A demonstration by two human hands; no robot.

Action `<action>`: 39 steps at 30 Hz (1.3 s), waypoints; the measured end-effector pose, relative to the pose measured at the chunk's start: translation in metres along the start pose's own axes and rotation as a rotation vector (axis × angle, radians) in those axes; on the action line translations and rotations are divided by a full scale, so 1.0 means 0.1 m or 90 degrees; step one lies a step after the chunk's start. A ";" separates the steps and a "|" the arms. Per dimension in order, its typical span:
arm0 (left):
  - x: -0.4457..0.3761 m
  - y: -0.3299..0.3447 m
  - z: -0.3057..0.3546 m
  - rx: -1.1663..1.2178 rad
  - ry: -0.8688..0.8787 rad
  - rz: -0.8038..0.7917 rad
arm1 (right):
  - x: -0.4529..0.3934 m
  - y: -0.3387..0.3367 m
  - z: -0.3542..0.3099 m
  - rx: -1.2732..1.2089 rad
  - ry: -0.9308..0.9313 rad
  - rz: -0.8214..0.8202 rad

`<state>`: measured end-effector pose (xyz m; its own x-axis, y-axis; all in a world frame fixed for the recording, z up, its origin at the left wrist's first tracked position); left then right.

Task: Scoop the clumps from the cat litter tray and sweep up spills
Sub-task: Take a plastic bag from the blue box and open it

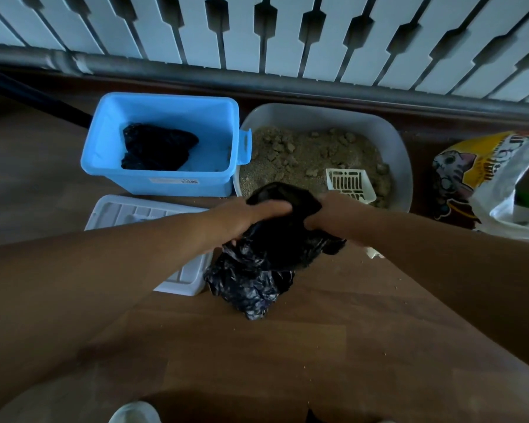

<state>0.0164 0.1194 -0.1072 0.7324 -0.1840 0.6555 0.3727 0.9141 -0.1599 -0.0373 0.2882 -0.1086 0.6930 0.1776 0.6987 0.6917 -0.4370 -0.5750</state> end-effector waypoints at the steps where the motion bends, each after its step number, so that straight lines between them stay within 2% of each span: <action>1: -0.03 0.03 0.01 -0.099 0.034 -0.010 | 0.00 -0.01 -0.02 -0.069 -0.005 -0.010; 3: -0.11 0.04 -0.05 -0.295 0.050 -0.004 | 0.02 0.00 -0.05 -0.147 -0.005 -0.018; 5: -0.13 -0.05 -0.17 -0.361 -0.011 0.032 | 0.03 0.03 -0.08 -0.222 -0.002 -0.027; 9: -0.03 -0.15 -0.48 -0.224 -0.144 0.000 | 0.10 0.14 0.03 -0.486 0.081 -0.067; 11: 0.00 -0.24 -0.64 -0.200 -0.191 0.013 | 0.16 0.17 0.10 -0.522 0.104 -0.073; 13: 0.03 -0.27 -0.73 -0.173 -0.228 0.007 | 0.25 0.20 0.18 -0.487 0.116 -0.063; 16: 0.06 -0.20 -0.76 -0.098 -0.274 -0.003 | 0.34 0.28 0.31 -0.230 0.038 -0.043; 18: 0.05 -0.15 -0.77 -0.037 -0.289 0.023 | 0.38 0.35 0.42 -0.118 0.016 -0.002; 21: 0.09 0.11 -0.78 0.074 -0.344 0.001 | 0.38 0.37 0.53 -0.136 0.018 0.061; 25: 0.09 0.65 -0.83 0.408 -0.348 0.015 | 0.41 0.39 0.47 -0.041 -0.058 0.076; 28: 0.07 0.90 -1.06 0.669 -0.328 0.105 | 0.39 0.46 0.61 0.007 -0.042 0.055; 30: 0.08 0.97 -1.28 0.766 -0.351 0.165 | 0.35 0.55 0.75 0.030 -0.041 0.023; 32: 0.09 1.02 -1.44 0.793 -0.382 0.201 | 0.33 0.60 0.92 0.081 -0.038 -0.001; 34: 0.06 1.03 -1.47 0.758 -0.404 0.190 | 0.33 0.61 1.12 0.140 -0.016 -0.002; 36: -0.01 1.03 -1.43 0.701 -0.408 0.140 | 0.35 0.57 1.33 0.166 0.030 0.005; 39: -0.11 0.99 -1.37 0.617 -0.419 0.038 | 0.40 0.48 1.67 0.094 0.140 -0.002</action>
<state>0.1236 0.1624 -0.2315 0.1929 -0.1689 0.9666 -0.4495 0.8604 0.2400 0.0577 0.4220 -0.1791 0.6418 -0.0242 0.7665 0.7267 -0.3000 -0.6180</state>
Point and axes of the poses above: each hand's wrist, its own x-axis away from the middle knuckle, its own y-axis out of the palm, z = x × y, the point moved 8 cm from there along -x, towards the middle knuckle, and after that the axes turned 4 degrees about y, right-handed, at the moved point
